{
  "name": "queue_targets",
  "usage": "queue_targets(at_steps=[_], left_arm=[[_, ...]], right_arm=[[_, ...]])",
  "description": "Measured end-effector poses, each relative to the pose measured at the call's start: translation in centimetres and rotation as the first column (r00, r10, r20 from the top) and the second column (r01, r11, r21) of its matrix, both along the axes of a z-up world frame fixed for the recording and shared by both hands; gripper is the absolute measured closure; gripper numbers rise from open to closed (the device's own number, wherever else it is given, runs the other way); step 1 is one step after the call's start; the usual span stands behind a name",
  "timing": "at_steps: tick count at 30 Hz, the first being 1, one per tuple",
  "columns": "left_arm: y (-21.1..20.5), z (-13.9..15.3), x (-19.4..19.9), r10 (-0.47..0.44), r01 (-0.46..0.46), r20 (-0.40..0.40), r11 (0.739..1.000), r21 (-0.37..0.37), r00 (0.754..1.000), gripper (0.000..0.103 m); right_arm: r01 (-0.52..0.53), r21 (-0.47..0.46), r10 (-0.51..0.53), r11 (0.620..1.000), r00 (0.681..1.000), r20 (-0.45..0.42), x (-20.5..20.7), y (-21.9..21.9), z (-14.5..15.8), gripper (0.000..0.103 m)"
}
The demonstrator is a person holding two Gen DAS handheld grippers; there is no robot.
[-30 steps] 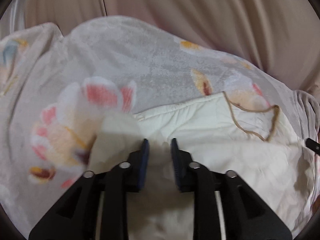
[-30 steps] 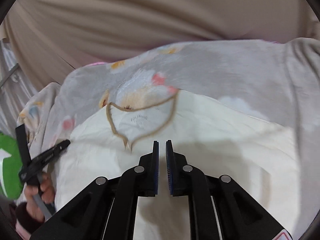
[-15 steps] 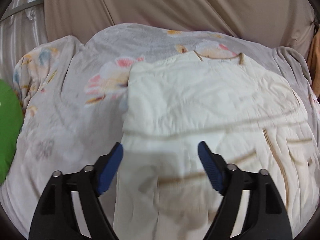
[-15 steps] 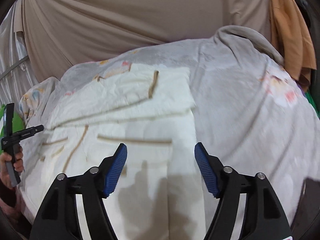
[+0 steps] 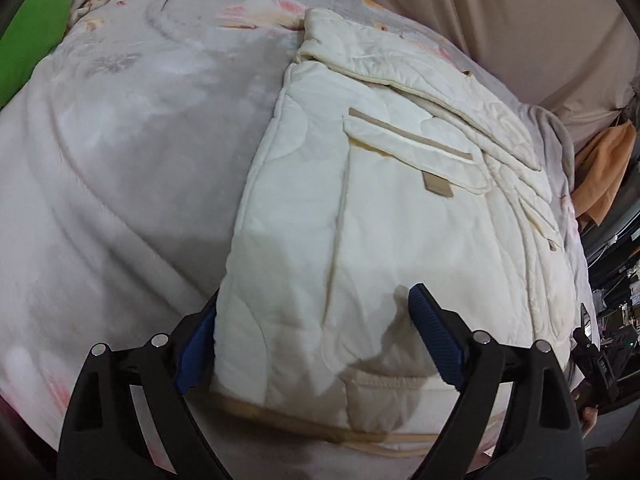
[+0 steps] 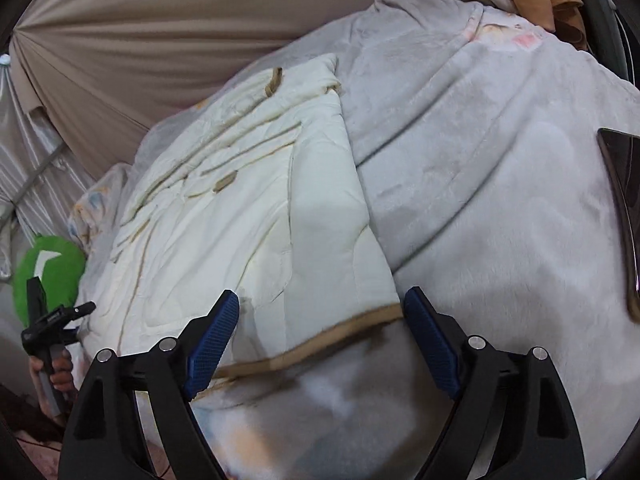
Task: Fold large clothes
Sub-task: 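Grasp the jacket hem with the right tool while the left tool grasps the hem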
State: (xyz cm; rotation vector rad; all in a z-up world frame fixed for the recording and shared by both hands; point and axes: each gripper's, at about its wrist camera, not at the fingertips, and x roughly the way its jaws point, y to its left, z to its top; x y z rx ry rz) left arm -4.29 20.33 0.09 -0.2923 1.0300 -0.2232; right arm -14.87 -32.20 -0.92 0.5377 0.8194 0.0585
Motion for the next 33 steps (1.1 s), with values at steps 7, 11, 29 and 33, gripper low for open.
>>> queue_targets(at_steps=[7,11,29,33], left_arm=[[-2.3,1.1,-0.8,-0.054,0.053,0.050,0.998,0.020,0.997,0.045],[-2.7,2.5,-1.2,-0.058,0.053,0.109,0.997,0.052,0.992,0.080],[1.7,18.1,-6.2,0.001,0.113,0.527,0.976,-0.185,0.850,0.090],[-0.5,18.4,1.7,-0.007,0.075,0.470,0.989,-0.127,0.883,0.090]], right_arm=[[-0.028,0.043,0.025,0.999,0.998,0.051,0.1,1.0,0.3,0.049],[-0.025,0.115,0.014,0.993,0.996,0.090,0.1,0.7,0.4,0.086],[-0.124,0.127,0.011,0.984,0.757,0.653,-5.9,-2.3,17.5,0.098],[-0.084,0.041,0.045,0.996,0.813,0.580,3.2,-1.5,18.9,0.098]])
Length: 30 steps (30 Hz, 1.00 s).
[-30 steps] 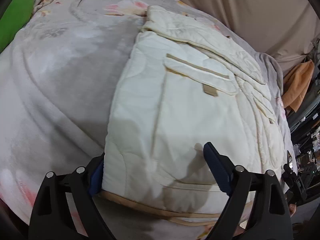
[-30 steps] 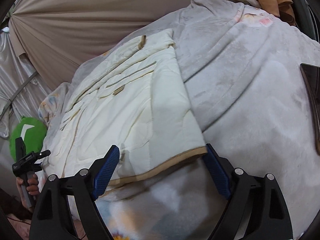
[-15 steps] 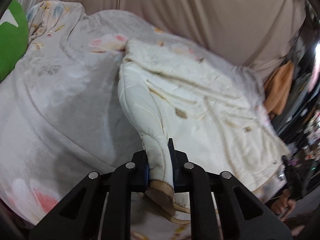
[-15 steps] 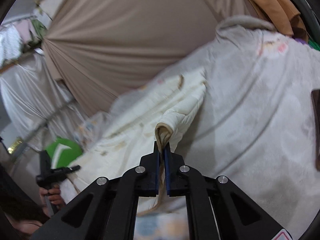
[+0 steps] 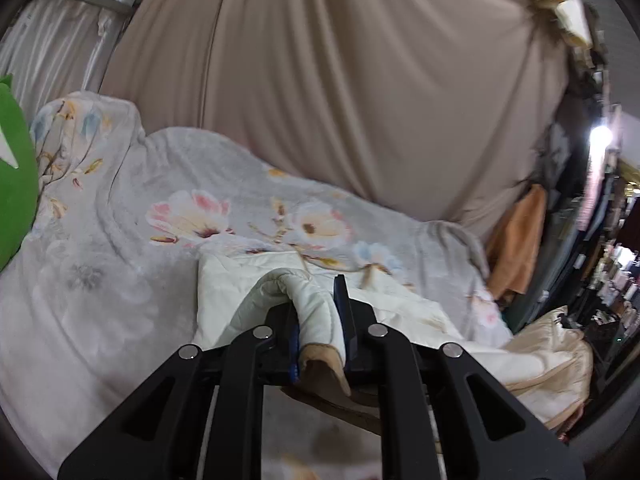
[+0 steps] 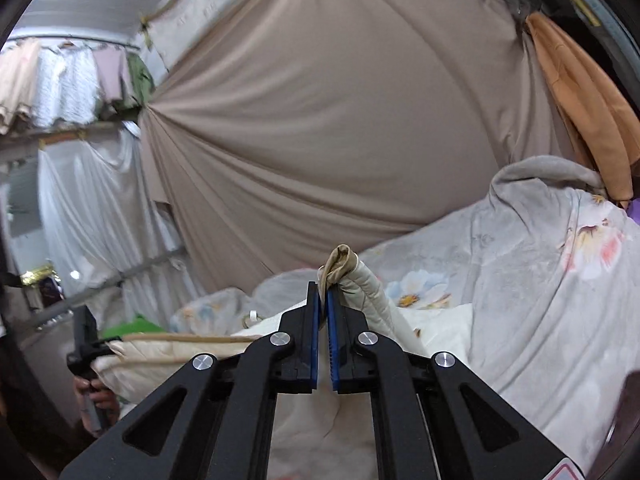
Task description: Fold large clothes
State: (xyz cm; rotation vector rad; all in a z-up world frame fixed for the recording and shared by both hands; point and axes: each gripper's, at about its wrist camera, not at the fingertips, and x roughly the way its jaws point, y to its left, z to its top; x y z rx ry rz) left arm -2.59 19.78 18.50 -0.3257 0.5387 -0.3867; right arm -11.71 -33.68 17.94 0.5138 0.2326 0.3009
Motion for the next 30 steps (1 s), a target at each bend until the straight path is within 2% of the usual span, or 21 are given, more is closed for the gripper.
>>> queue_targets(at_steps=[3,6,8,10,13,16,19,20,22,23,24,25,26,27,28,30], left_arm=[[-2.6,-2.2,7.6,0.058,-0.050,-0.093,0.995,0.088,0.994,0.090],[-4.8,-6.4,14.0,0.125,-0.090,-0.198,0.980,0.177,0.972,0.089],[-5.4,-10.1,17.7,0.151,-0.093,-0.282,0.973,0.209,0.947,0.088],[-5.6,-13.0,19.8,0.161,-0.088,-0.328,0.970,0.227,0.931,0.086],[-6.1,-15.9,20.9,0.159,-0.079,-0.297,0.961,0.266,0.942,0.084],[-6.7,-16.4,20.0,0.165,-0.093,-0.224,0.949,0.302,0.960,0.085],[-6.1,-16.3,19.8,0.153,-0.098,-0.224,0.966,0.238,0.963,0.083],[-5.5,-15.9,19.5,0.142,-0.095,-0.237,0.975,0.200,0.961,0.082],[-4.6,-14.6,18.7,0.120,-0.090,-0.237,0.987,0.134,0.964,0.076],[-4.0,-13.4,17.6,0.110,-0.089,-0.207,0.990,0.110,0.972,0.071],[-3.4,-12.3,16.4,0.094,-0.079,-0.171,0.992,0.095,0.981,0.062],[-3.2,-11.5,15.6,0.077,-0.065,-0.149,0.994,0.090,0.986,0.057],[-2.8,-10.5,14.7,0.047,-0.037,-0.130,0.996,0.082,0.990,0.045],[-2.7,-9.9,14.2,0.043,-0.032,-0.119,0.996,0.088,0.992,0.026],[-2.6,-9.2,13.5,0.071,-0.061,-0.088,0.992,0.112,0.994,0.019],[-2.6,-8.4,12.7,0.097,-0.093,-0.021,0.985,0.147,0.995,0.016]], right_arm=[[0.039,-0.059,-0.045,0.997,0.993,-0.106,7.2,0.8,-0.5,0.098],[0.067,-0.127,-0.094,0.990,0.971,-0.220,14.1,1.6,-2.5,0.098],[0.082,-0.166,-0.131,0.983,0.942,-0.308,18.1,1.5,-5.1,0.097],[0.095,-0.215,-0.175,0.972,0.903,-0.393,21.1,1.3,-8.0,0.097],[0.072,-0.289,-0.213,0.955,0.843,-0.494,24.0,1.8,-12.5,0.097],[0.058,-0.319,-0.223,0.946,0.832,-0.508,24.2,2.2,-13.6,0.096],[0.057,-0.339,-0.229,0.939,0.838,-0.496,23.8,2.5,-13.5,0.094],[0.062,-0.324,-0.223,0.944,0.844,-0.488,23.4,2.3,-13.3,0.092],[0.097,-0.280,-0.221,0.955,0.861,-0.457,21.7,1.6,-11.9,0.069],[0.125,-0.234,-0.217,0.964,0.879,-0.425,20.4,0.9,-10.9,0.038],[0.150,-0.191,-0.216,0.970,0.895,-0.391,19.7,0.3,-10.1,0.023],[0.182,-0.127,-0.215,0.975,0.919,-0.331,17.8,-0.6,-9.0,0.022],[0.187,-0.098,-0.208,0.978,0.929,-0.305,16.9,-1.1,-8.3,0.020],[0.181,-0.078,-0.196,0.980,0.937,-0.289,16.2,-1.4,-7.8,0.016],[0.167,-0.067,-0.180,0.984,0.941,-0.287,15.9,-1.8,-7.5,0.016],[0.149,-0.074,-0.166,0.986,0.930,-0.328,16.4,-1.9,-7.8,0.016]])
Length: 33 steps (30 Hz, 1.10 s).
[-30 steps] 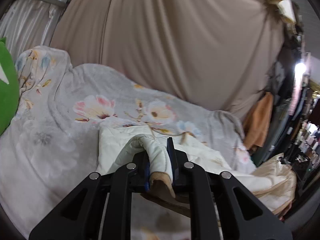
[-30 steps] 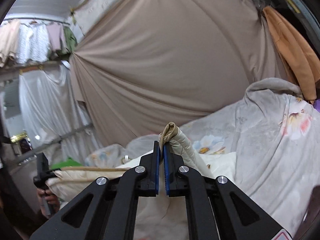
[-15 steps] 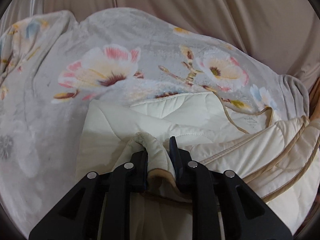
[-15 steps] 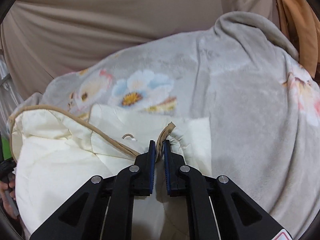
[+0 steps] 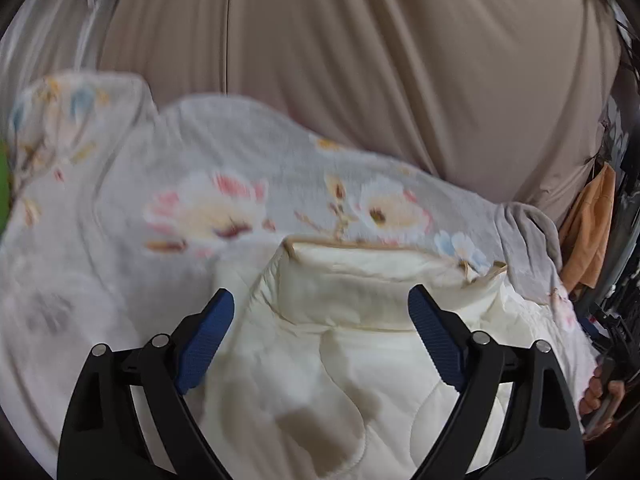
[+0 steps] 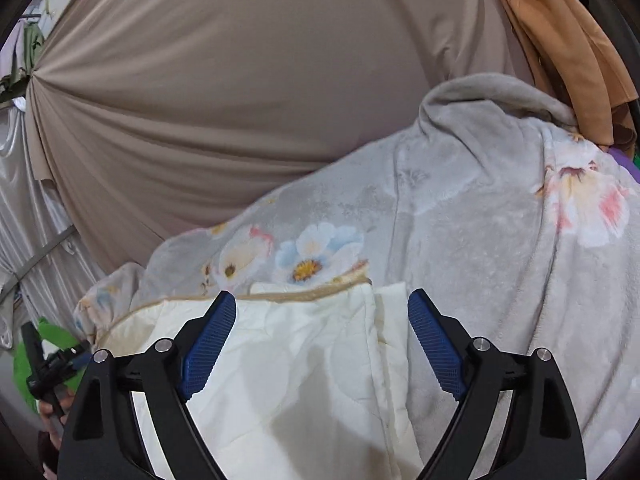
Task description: Fold large clothes
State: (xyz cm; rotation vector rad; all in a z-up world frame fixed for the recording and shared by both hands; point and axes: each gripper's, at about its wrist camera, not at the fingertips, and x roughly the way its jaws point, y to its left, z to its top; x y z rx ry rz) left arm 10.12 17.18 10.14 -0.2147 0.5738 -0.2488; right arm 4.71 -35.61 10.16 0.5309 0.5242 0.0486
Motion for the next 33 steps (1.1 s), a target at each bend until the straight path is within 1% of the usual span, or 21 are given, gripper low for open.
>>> queue_targets(at_steps=[3,6,7,8,9,10,11,12,14,16,17,18,19,21,23,24,25,26,29,32,33], left_arm=[[-0.6,-0.2,0.6,0.021,-0.020,-0.002,0.999,0.042,1.000,0.011],[-1.3,-2.1,3.9,0.007,0.001,-0.120,0.998,0.066,0.993,0.011],[-1.4,-2.8,5.1,0.008,0.003,-0.166,0.998,0.067,0.986,0.012],[-1.2,-3.8,6.4,0.009,0.002,-0.219,0.999,0.053,0.976,0.013],[-1.1,-4.4,7.2,0.015,-0.005,-0.254,0.999,0.042,0.967,0.025],[-0.9,-4.9,8.0,0.021,-0.011,-0.300,0.999,0.035,0.954,0.038],[-0.7,-5.3,8.7,0.028,-0.022,-0.347,1.000,0.021,0.937,0.063],[-0.4,-5.2,8.8,0.019,-0.027,-0.351,0.999,-0.018,0.936,0.088],[0.0,-3.1,7.6,0.015,-0.027,-0.279,0.999,-0.041,0.960,0.093],[0.2,-0.5,5.6,0.004,-0.013,-0.169,0.999,-0.051,0.986,0.094],[0.1,0.2,5.1,0.004,-0.012,-0.144,0.999,-0.051,0.990,0.094],[0.0,0.7,4.8,0.025,-0.029,-0.126,0.999,-0.034,0.992,0.094],[-0.2,0.8,4.8,0.050,-0.050,-0.112,0.999,0.004,0.992,0.094],[-0.5,-1.1,6.4,0.084,-0.072,-0.152,0.994,0.082,0.985,0.094],[-0.5,-5.2,8.6,0.077,-0.053,-0.270,0.994,0.098,0.960,0.093],[-0.6,-7.0,9.4,0.078,-0.048,-0.304,0.993,0.105,0.949,0.092],[-0.9,-8.2,9.5,0.081,-0.049,-0.292,0.992,0.116,0.953,0.091],[-1.4,-8.4,9.4,0.091,-0.054,-0.271,0.988,0.143,0.958,0.091],[-2.8,-8.6,9.0,0.115,-0.062,-0.227,0.971,0.229,0.967,0.091],[-2.8,-8.8,9.0,0.126,-0.071,-0.214,0.967,0.246,0.969,0.089],[-2.7,-8.8,8.9,0.129,-0.076,-0.208,0.966,0.246,0.969,0.088]], right_arm=[[-0.043,0.018,0.045,0.999,0.994,-0.104,2.2,0.8,-1.8,0.016],[-0.084,0.002,0.083,0.996,0.977,-0.195,4.5,2.3,-3.7,0.018],[-0.096,-0.021,0.089,0.995,0.970,-0.228,5.3,2.9,-4.2,0.020],[-0.109,-0.044,0.094,0.993,0.963,-0.254,6.0,3.4,-4.5,0.033],[-0.120,-0.073,0.095,0.990,0.955,-0.282,6.7,4.0,-4.8,0.053],[-0.119,-0.113,0.080,0.986,0.949,-0.306,7.0,4.6,-4.7,0.064],[-0.112,-0.145,0.065,0.983,0.953,-0.297,7.0,5.1,-4.0,0.086],[-0.115,-0.154,0.070,0.981,0.961,-0.269,6.6,5.4,-3.2,0.091],[-0.105,-0.161,0.089,0.981,0.990,-0.105,4.3,5.7,0.7,0.092],[-0.124,-0.134,0.133,0.983,0.989,0.065,1.9,5.7,4.1,0.093],[-0.127,-0.132,0.145,0.983,0.981,0.133,1.0,5.7,5.5,0.093],[-0.103,-0.147,0.126,0.984,0.979,0.159,0.6,5.7,6.1,0.093],[-0.079,-0.167,0.105,0.983,0.982,0.156,0.9,5.7,6.0,0.093],[-0.048,-0.206,0.060,0.977,0.997,0.055,3.3,5.2,3.8,0.093],[-0.061,-0.152,0.039,0.986,0.989,-0.144,7.0,3.8,-1.8,0.093],[-0.063,-0.137,0.028,0.989,0.969,-0.245,8.4,3.4,-5.0,0.091],[-0.072,-0.100,0.040,0.992,0.958,-0.285,9.0,3.1,-7.1,0.091],[-0.078,-0.071,0.053,0.994,0.951,-0.303,9.2,3.0,-8.1,0.091],[-0.084,-0.208,0.013,0.974,0.948,-0.318,9.2,4.6,-7.5,0.088],[-0.083,-0.276,-0.010,0.958,0.948,-0.317,9.1,5.5,-7.4,0.086],[-0.082,-0.279,-0.009,0.957,0.950,-0.311,9.0,5.5,-7.4,0.082]])
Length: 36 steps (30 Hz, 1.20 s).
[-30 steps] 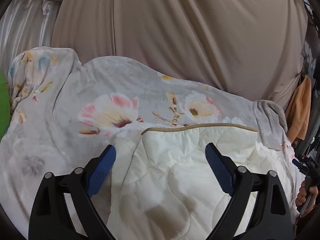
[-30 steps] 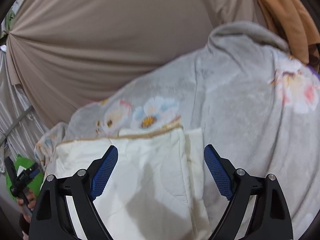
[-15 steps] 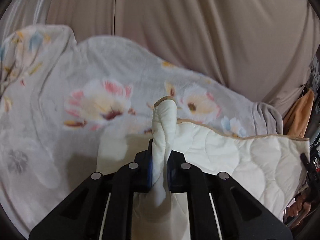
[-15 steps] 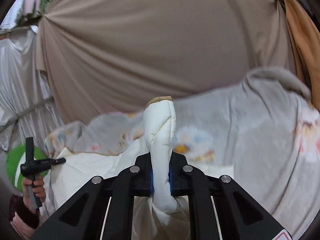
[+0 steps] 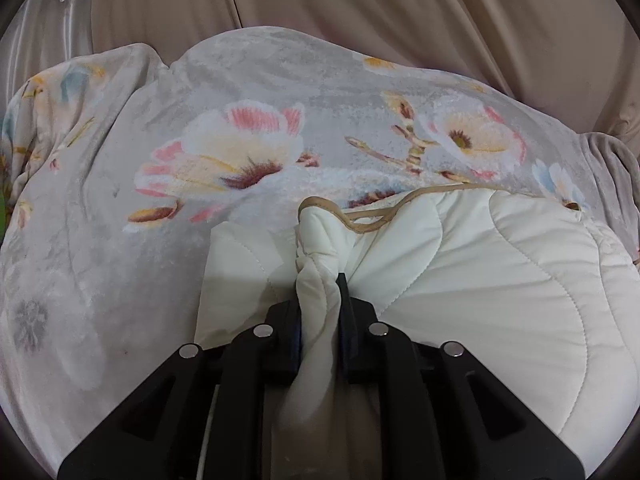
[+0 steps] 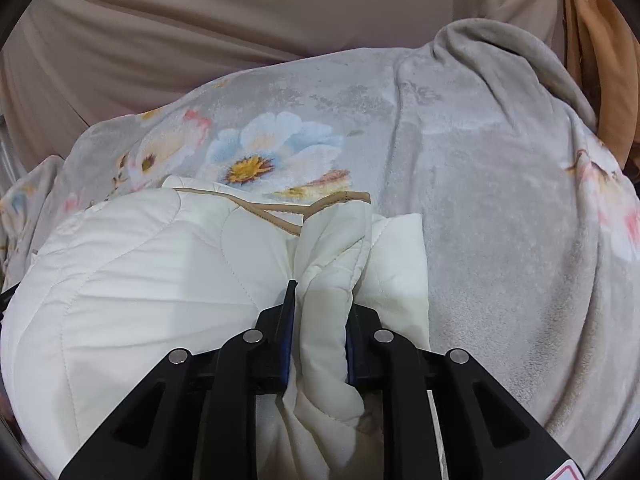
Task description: Fold large clothes
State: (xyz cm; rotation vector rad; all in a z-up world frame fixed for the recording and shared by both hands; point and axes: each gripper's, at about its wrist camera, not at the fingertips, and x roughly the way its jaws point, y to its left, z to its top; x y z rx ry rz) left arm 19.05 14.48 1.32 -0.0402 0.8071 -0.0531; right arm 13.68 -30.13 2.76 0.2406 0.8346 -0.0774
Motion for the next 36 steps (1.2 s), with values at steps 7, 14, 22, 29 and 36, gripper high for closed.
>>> queue_targets(at_steps=[7,14,22,29,36], left_arm=[[0.4,4.1,-4.0,0.037,-0.044,0.162,0.998,0.038,0.986,0.067],[-7.7,10.9,-7.6,-0.203,0.203,0.258,0.979,0.024,0.945,0.045],[-12.9,3.9,-0.6,-0.166,0.151,0.069,0.971,0.187,0.984,0.044],[-5.5,1.4,1.6,-0.083,0.081,0.023,0.994,0.071,0.996,0.043],[-4.8,0.5,1.7,-0.092,0.090,0.025,0.995,0.044,0.995,0.042]], right_arm=[[0.131,0.050,-0.138,0.990,0.975,0.174,-3.8,-2.2,4.8,0.059],[-0.247,-0.039,0.248,0.968,0.926,0.285,-3.3,9.8,11.4,0.058],[-0.378,-0.131,0.388,0.916,0.920,0.054,3.0,15.1,5.2,0.067],[-0.167,-0.050,0.167,0.985,0.986,-0.008,3.5,3.1,1.7,0.066],[-0.119,0.023,0.119,0.993,0.993,-0.011,3.3,0.9,0.1,0.064]])
